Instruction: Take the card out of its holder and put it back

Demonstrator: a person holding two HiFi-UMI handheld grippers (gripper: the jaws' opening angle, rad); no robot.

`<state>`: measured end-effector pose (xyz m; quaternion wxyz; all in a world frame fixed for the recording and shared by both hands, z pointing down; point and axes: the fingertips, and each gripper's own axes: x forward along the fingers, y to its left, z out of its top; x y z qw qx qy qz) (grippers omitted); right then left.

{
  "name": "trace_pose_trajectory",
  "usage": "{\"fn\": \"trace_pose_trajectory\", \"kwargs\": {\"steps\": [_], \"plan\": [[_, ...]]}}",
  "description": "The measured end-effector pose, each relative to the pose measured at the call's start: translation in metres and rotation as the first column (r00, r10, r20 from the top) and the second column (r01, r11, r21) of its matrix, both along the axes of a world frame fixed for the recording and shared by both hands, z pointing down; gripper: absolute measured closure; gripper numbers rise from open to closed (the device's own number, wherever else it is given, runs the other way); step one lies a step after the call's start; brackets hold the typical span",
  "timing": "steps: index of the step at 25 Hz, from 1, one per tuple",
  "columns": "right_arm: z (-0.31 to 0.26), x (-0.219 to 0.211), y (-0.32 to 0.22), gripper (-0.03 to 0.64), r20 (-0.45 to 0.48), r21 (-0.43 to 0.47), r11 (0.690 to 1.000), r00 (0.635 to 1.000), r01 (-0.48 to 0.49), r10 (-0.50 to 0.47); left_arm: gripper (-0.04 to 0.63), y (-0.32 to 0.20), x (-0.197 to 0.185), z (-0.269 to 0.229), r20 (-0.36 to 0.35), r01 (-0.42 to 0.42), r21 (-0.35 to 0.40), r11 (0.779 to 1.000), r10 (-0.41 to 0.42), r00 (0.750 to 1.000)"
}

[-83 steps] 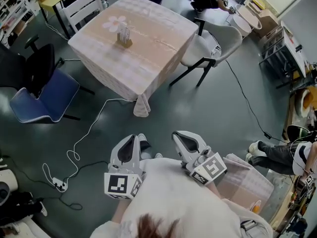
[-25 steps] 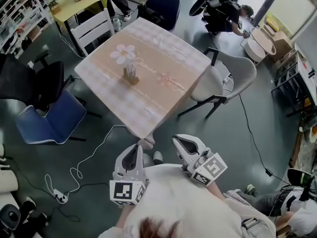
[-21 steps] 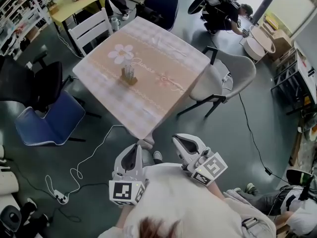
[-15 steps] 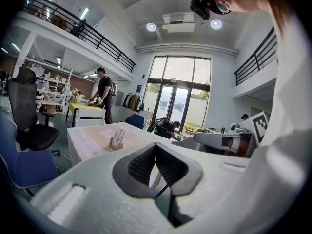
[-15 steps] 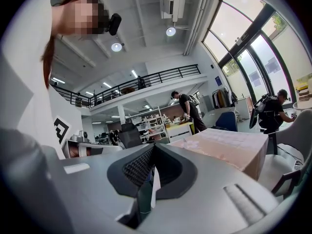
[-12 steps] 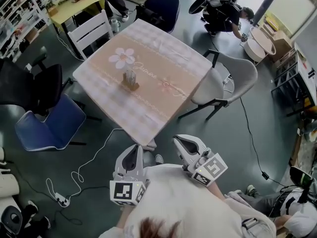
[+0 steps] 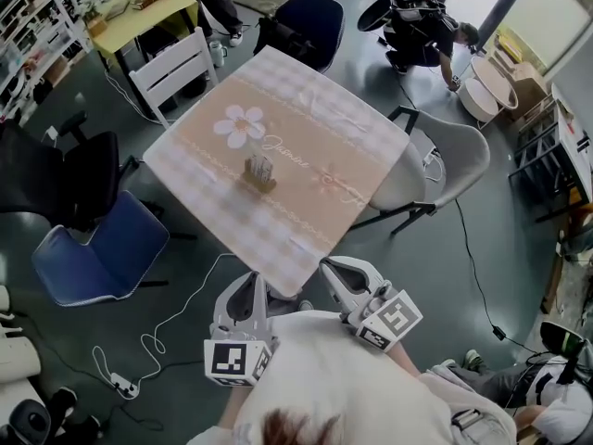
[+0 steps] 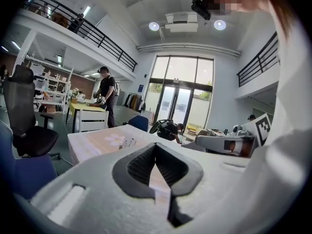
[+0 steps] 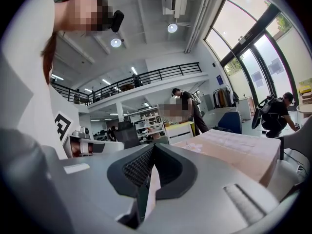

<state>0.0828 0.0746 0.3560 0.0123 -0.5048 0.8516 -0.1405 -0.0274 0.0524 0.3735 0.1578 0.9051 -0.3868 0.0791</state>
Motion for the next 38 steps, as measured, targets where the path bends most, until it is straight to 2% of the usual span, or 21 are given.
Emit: {"fn": "trace_pose_trajectory", "kwargs": {"steps": [2,5,8,15,19,24,29,38], "plan": [[-0.002,-0.006,-0.01,0.62,0.002,-0.001,1.0,1.0,-0.002,0.002,0.595,-0.011,-0.005,-0.002,0.001,-0.006,-0.001,1.0,0.006,1.0],[-0.003,-0.011,-0.023,0.62,-0.004,0.0,1.0,1.0,-0.009,0.009,0.595,-0.027,-0.007,-0.009,-0.049,0.008,0.0,1.0,-0.007,0.999],[0.0,-0.013,-0.031,0.62,-0.002,-0.003,1.0,1.0,-0.028,0.028,0.595,-0.037,-0.01,-0.008,-0.059,0.0,0.002,1.0,0.0,0.998],[0.01,-0.019,-0.041,0.62,0.014,-0.025,0.997,0.997,-0.074,0.074,0.595,-0.05,-0.024,0.007,-0.012,-0.031,-0.013,0.999,0.031,0.999],[0.014,-0.023,-0.043,0.62,0.034,-0.051,0.996,0.997,-0.073,0.075,0.595,-0.052,-0.027,0.007,-0.016,-0.036,-0.011,0.999,0.036,0.999],[0.011,-0.021,-0.047,0.62,0.029,-0.035,0.997,0.997,-0.075,0.076,0.595,-0.057,-0.028,0.006,-0.025,-0.022,-0.013,1.0,0.021,0.999],[0.011,-0.017,-0.051,0.62,0.03,-0.029,0.998,0.998,-0.062,0.062,0.595,-0.059,-0.022,0.008,-0.017,-0.021,-0.012,1.0,0.02,1.0],[0.005,-0.003,-0.074,0.62,0.039,-0.026,1.0,0.999,0.014,-0.012,0.595,-0.071,-0.008,0.001,0.002,0.038,0.003,0.999,-0.038,0.999]]}}
